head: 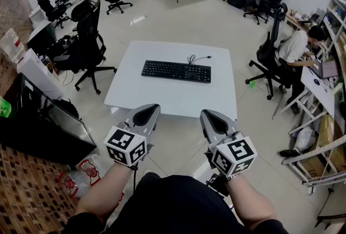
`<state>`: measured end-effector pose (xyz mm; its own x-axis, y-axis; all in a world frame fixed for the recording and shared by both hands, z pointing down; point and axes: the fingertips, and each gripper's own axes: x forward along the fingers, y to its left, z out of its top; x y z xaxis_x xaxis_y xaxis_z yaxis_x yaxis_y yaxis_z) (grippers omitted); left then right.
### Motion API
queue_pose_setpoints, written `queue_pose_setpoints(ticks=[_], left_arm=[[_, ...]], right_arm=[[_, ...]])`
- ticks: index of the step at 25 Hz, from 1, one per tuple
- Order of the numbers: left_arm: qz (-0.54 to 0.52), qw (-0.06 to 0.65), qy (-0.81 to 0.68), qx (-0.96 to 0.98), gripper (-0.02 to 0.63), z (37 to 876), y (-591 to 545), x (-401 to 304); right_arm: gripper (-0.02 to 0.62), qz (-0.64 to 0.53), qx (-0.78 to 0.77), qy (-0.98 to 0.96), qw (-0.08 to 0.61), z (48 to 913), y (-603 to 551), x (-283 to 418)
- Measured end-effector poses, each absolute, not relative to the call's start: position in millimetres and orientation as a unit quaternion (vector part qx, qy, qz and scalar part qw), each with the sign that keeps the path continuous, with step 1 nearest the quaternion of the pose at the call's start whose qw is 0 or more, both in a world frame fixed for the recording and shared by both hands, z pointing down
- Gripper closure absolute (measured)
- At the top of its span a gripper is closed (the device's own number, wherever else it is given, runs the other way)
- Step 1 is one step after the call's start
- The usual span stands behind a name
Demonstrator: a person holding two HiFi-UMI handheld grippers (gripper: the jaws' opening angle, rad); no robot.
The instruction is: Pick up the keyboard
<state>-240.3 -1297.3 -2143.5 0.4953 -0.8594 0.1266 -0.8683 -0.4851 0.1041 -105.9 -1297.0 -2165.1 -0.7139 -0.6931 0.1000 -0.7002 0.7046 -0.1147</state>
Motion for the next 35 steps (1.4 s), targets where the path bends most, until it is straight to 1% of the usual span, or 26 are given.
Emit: queue_pose_setpoints(ticks=[5, 15, 19, 23, 25, 29, 35], left_arm=[[0.026, 0.11, -0.511, 0.852, 0.601, -2129.1, -1318.7, -249.5], [0.049, 0.185, -0.53, 0.826, 0.6, -2073.1, -1413.4, -309.2], [0.063, 0.216, -0.527, 0.82, 0.57, -2044.4, -1469.4, -340.0], [0.069, 0.268, -0.527, 0.804, 0.516, -2011.1, -1534.4, -377.3], [0.073, 0.293, -0.528, 0.794, 0.511, -1992.1, -1567.3, -397.3], [0.086, 0.356, -0.526, 0.768, 0.482, -1945.4, -1619.3, -428.4], [0.123, 0.43, -0.504, 0.739, 0.474, -1876.2, -1669.2, -450.0]], right_arm=[[0.592, 0.08, 0.381, -0.921, 0.025, -2162.3, -1307.6, -101.2], [0.592, 0.111, 0.392, -0.913, 0.037, -2139.1, -1371.7, -116.4], [0.592, 0.135, 0.398, -0.906, 0.048, -2123.0, -1418.0, -134.4], [0.592, 0.167, 0.406, -0.897, 0.059, -2104.7, -1470.1, -154.7], [0.592, 0.183, 0.41, -0.891, 0.066, -2093.9, -1494.7, -165.9], [0.593, 0.216, 0.422, -0.877, 0.079, -2072.4, -1534.1, -184.5], [0.592, 0.245, 0.443, -0.858, 0.09, -2052.4, -1577.3, -199.1]])
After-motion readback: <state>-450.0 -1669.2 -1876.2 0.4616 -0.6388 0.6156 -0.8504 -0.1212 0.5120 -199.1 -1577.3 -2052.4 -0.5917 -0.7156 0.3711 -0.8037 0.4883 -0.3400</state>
